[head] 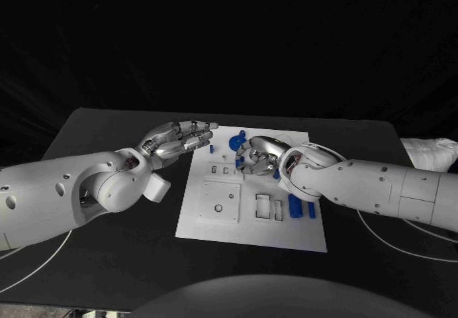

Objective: Assemble the parts on the task board

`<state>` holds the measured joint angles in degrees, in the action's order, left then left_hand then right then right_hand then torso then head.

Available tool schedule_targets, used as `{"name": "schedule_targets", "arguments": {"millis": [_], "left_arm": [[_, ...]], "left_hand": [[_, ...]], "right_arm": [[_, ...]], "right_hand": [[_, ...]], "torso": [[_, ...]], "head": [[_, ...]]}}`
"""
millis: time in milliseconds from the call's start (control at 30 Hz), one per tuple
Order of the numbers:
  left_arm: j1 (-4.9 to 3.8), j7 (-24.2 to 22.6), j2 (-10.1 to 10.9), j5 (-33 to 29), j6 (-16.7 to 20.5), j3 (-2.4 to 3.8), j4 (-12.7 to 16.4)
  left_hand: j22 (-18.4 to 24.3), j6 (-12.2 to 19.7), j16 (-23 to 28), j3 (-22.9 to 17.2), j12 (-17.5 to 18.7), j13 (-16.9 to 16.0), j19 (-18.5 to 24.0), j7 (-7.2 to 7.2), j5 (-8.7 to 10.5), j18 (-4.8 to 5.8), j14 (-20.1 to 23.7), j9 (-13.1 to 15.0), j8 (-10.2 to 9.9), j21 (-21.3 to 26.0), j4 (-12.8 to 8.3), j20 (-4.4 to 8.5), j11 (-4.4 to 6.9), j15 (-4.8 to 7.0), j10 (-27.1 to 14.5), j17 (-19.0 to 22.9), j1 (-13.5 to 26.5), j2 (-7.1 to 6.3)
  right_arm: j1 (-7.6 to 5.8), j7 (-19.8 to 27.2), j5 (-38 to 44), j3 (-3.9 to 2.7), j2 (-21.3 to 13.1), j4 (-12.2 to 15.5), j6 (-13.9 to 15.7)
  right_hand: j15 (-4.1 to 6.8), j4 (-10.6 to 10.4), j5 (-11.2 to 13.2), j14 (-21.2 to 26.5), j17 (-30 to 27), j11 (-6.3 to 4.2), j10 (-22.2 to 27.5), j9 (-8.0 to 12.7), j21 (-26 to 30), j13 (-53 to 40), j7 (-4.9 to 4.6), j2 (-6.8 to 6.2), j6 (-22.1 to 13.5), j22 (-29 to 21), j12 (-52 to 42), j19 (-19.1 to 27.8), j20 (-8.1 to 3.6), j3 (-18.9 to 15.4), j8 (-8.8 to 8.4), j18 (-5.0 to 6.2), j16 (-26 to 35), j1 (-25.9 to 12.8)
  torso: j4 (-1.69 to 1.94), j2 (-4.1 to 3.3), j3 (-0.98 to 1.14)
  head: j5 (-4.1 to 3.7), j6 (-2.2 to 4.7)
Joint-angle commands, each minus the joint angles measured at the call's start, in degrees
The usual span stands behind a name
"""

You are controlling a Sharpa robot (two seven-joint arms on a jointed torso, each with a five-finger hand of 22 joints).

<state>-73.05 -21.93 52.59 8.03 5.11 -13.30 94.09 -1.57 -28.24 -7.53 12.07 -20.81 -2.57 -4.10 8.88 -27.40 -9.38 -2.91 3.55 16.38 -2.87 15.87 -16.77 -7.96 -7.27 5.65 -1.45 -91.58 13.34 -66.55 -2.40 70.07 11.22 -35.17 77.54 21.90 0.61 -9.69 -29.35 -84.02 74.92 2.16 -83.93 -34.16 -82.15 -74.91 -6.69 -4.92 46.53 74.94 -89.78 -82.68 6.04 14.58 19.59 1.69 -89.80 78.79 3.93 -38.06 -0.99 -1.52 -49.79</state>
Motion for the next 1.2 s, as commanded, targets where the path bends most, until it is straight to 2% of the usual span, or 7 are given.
{"name": "schedule_targets", "arguments": {"millis": [33,567,967,1067,1200], "left_arm": [[0.03,-0.52,-0.18,0.23,-0.17,0.04,0.12],[0.03,-0.36,-0.26,0.23,-0.22,0.04,0.08],[0.03,-0.28,-0.24,0.23,-0.19,0.04,0.12],[0.03,-0.28,-0.24,0.23,-0.18,0.04,0.12],[0.03,-0.26,-0.25,0.23,-0.19,0.04,0.12]], "left_hand": [[0.10,-0.23,-0.33,-0.12,-0.22,-0.09,-0.44,0.47,-0.27,-0.49,0.03,0.01,0.22,-0.18,0.08,0.07,-0.19,-0.41,0.27,-0.07,-0.40,-0.22],[0.11,-0.09,-0.24,-0.10,-0.03,-0.05,-0.43,0.48,-0.29,-0.48,0.10,-0.01,0.16,-0.17,0.16,0.07,-0.18,-0.39,0.20,-0.04,-0.38,-0.33],[0.11,-0.09,-0.24,-0.10,-0.03,-0.05,-0.43,0.48,-0.29,-0.48,0.10,-0.01,0.16,-0.17,0.16,0.07,-0.18,-0.39,0.20,-0.04,-0.38,-0.33],[0.11,-0.13,-0.20,-0.09,0.03,-0.04,-0.42,0.46,-0.29,-0.48,0.13,-0.01,0.19,-0.17,0.19,0.07,-0.16,-0.36,0.15,-0.03,-0.37,-0.38],[0.11,-0.13,-0.20,-0.09,0.03,-0.04,-0.42,0.46,-0.29,-0.48,0.13,-0.01,0.19,-0.17,0.19,0.07,-0.16,-0.36,0.15,-0.03,-0.37,-0.38]], "right_arm": [[0.14,-0.22,1.45,0.00,0.07,-0.15,-2.43],[0.24,-0.33,1.49,0.01,0.17,-0.43,-3.19],[0.24,-0.57,1.76,0.01,0.19,-0.73,-4.01],[0.24,-0.43,2.01,0.01,0.19,-0.76,-4.26],[0.24,-0.31,2.39,0.01,0.23,-0.77,-4.41]], "right_hand": [[-0.33,0.41,0.26,-5.98,15.08,0.42,-6.07,0.08,0.26,-15.09,-0.18,0.19,0.07,11.73,-0.22,0.56,0.03,-0.07,-0.22,0.80,-0.20,-0.55],[-0.37,0.86,0.22,-5.98,15.08,0.43,-6.07,0.51,0.99,-15.09,-0.35,0.21,-0.41,11.48,-0.22,1.28,0.13,0.25,-0.98,0.99,-0.20,-0.82],[-0.47,1.44,1.35,-5.98,15.08,0.51,-6.07,1.59,1.62,-15.09,-0.72,-0.12,-2.19,11.30,-0.22,1.86,0.26,0.52,-2.92,1.13,-0.20,-1.63],[-0.51,1.65,3.01,-5.98,15.08,0.64,-6.07,2.29,1.72,-15.09,-0.84,-0.35,-3.09,11.28,-0.22,1.92,0.34,0.50,-4.13,1.14,-0.20,-2.09],[-0.66,1.74,8.20,-5.98,15.08,0.74,-6.07,3.38,1.78,-15.09,-1.01,-0.57,-4.14,11.30,-0.22,1.89,0.46,-0.05,-6.03,1.13,-0.20,-3.14]], "torso": [[-0.04,-0.03,0.00],[-0.02,-0.02,0.01],[-0.03,-0.04,0.01],[-0.02,-0.03,0.00],[-0.02,-0.03,0.01]], "head": [[0.01,-0.10],[0.12,-0.21],[0.09,-0.21],[0.00,-0.21],[0.06,-0.21]]}}
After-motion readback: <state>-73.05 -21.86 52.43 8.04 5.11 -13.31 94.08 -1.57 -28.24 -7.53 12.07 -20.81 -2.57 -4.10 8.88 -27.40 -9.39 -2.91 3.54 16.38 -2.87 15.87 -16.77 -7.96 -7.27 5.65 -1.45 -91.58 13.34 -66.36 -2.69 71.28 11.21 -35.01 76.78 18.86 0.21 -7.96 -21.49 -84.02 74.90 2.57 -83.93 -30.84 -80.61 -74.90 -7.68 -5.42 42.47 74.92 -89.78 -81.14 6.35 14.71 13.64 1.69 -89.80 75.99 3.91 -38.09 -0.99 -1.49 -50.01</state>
